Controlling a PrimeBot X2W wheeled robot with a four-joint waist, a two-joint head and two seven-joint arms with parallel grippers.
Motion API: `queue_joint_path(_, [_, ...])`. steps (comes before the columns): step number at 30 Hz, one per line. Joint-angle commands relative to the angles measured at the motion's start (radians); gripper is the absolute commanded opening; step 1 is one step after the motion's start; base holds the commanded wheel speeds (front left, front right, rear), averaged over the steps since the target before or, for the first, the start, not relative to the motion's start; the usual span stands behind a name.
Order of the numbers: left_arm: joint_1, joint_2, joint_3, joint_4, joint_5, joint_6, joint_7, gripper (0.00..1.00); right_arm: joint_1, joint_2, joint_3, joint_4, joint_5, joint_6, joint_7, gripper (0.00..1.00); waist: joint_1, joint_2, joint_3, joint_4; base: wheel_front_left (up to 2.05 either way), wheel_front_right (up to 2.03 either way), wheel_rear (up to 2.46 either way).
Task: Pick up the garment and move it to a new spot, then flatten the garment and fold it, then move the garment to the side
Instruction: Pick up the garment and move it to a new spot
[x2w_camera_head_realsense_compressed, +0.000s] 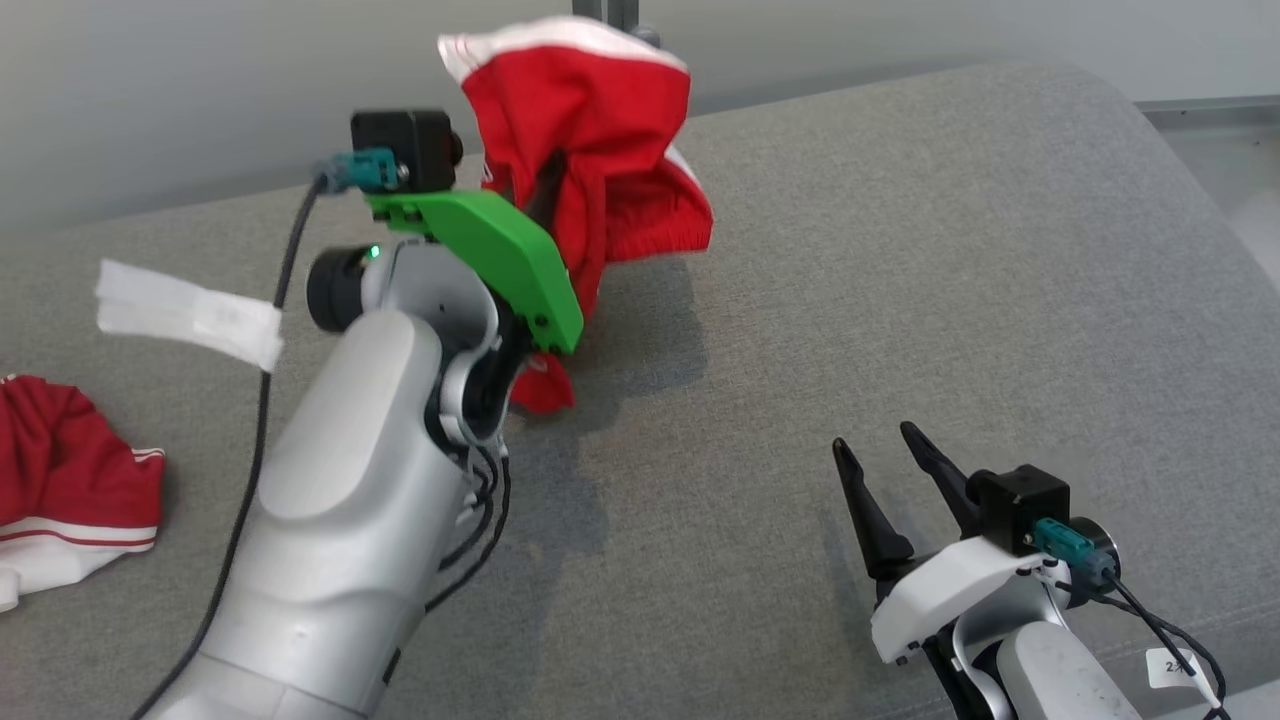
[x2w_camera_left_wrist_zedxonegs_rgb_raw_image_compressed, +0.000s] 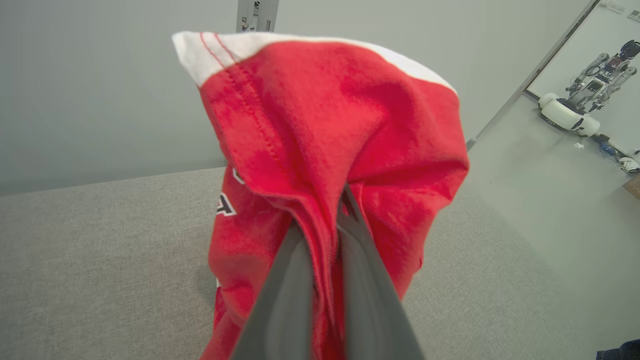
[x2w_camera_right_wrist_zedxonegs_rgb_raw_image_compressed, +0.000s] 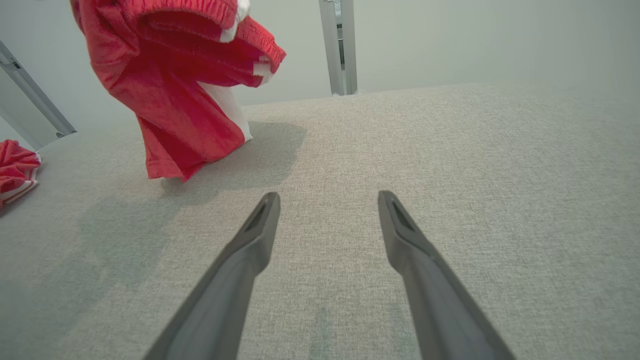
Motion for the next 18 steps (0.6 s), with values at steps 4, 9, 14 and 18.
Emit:
queue_joint_path(4, [0.104, 0.007, -0.046, 0.053, -0.051, 0.042, -0.039, 0.0, -0.011, 0.0, -0.007, 0.004, 0.015, 0.0, -0.017, 1.0, 0.0, -0.0001, 0.051, -0.026, 0.0, 0.0, 0.0])
queue_joint_path(9, [0.181, 0.015, -0.035, 0.129, -0.064, 0.054, -0.083, 0.0, -0.02, 0.0, 0.002, 0.014, 0.026, 0.0, -0.026, 1.0, 0.0, -0.0001, 0.048, -0.008, 0.0, 0.0, 0.0])
queue_joint_path(14, [0.215, 0.029, -0.028, 0.167, -0.062, 0.053, -0.125, 1.0, -0.018, 0.0, 0.0, 0.025, 0.023, 0.0, -0.025, 1.0, 0.0, -0.0001, 0.031, 0.017, 0.0, 0.0, 0.0])
queue_joint_path(18, [0.244, 0.037, -0.019, 0.184, -0.069, 0.045, -0.165, 1.0, -0.01, 0.0, -0.007, 0.031, 0.017, 0.0, -0.021, 1.0, 0.0, -0.0001, 0.006, 0.044, 0.0, 0.0, 0.0])
